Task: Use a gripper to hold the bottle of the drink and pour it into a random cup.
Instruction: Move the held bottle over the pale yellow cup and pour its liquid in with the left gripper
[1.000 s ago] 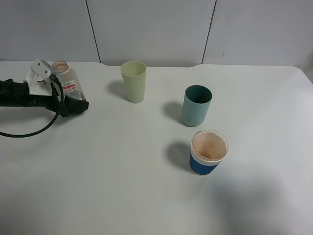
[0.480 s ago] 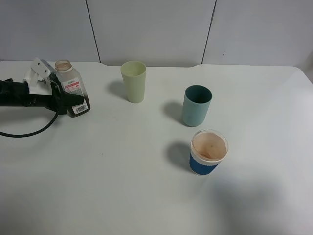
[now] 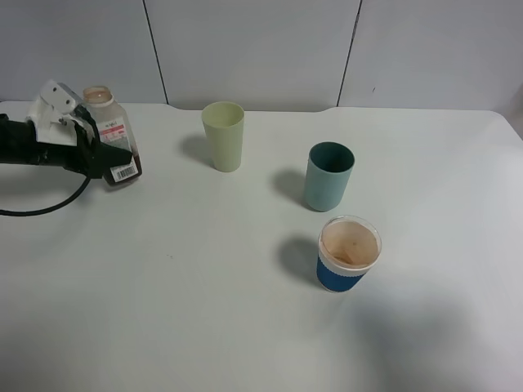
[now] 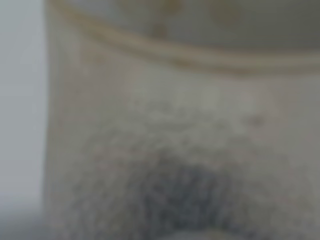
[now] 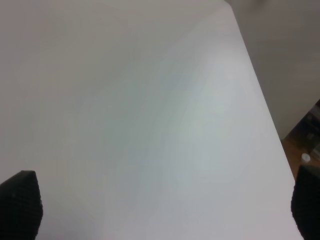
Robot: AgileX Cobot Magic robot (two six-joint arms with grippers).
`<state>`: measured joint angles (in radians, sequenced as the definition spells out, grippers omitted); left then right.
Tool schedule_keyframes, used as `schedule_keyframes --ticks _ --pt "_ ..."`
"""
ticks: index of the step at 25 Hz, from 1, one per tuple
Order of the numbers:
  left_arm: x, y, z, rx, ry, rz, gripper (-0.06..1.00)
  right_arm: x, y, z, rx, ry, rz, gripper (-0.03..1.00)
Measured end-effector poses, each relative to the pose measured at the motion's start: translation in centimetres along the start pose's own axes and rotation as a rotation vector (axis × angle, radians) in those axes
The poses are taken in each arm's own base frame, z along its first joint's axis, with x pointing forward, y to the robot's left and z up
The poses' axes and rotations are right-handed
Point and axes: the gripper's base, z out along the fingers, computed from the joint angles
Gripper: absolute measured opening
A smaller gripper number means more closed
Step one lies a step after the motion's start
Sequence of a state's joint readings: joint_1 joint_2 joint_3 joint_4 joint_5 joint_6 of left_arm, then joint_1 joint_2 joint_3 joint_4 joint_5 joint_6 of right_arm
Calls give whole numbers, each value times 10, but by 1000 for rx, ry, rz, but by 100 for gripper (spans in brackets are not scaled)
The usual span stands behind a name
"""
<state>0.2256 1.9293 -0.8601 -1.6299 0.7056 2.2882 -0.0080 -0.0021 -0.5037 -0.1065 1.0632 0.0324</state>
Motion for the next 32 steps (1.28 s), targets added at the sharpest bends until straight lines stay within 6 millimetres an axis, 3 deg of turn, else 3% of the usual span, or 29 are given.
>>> schedule_keyframes --ticks 13,18,24,32 --pt "-61 -31 -40 -202 38 -121 32 0 0 0 0 0 0 99" --pt "-84 -47 -55 -371 16 -216 32 0 0 0 0 0 0 99" --pt "-101 -61 -58 -465 -53 -235 32 0 0 0 0 0 0 99" --pt "-116 -90 -44 -424 -108 -118 32 0 0 0 0 0 0 99"
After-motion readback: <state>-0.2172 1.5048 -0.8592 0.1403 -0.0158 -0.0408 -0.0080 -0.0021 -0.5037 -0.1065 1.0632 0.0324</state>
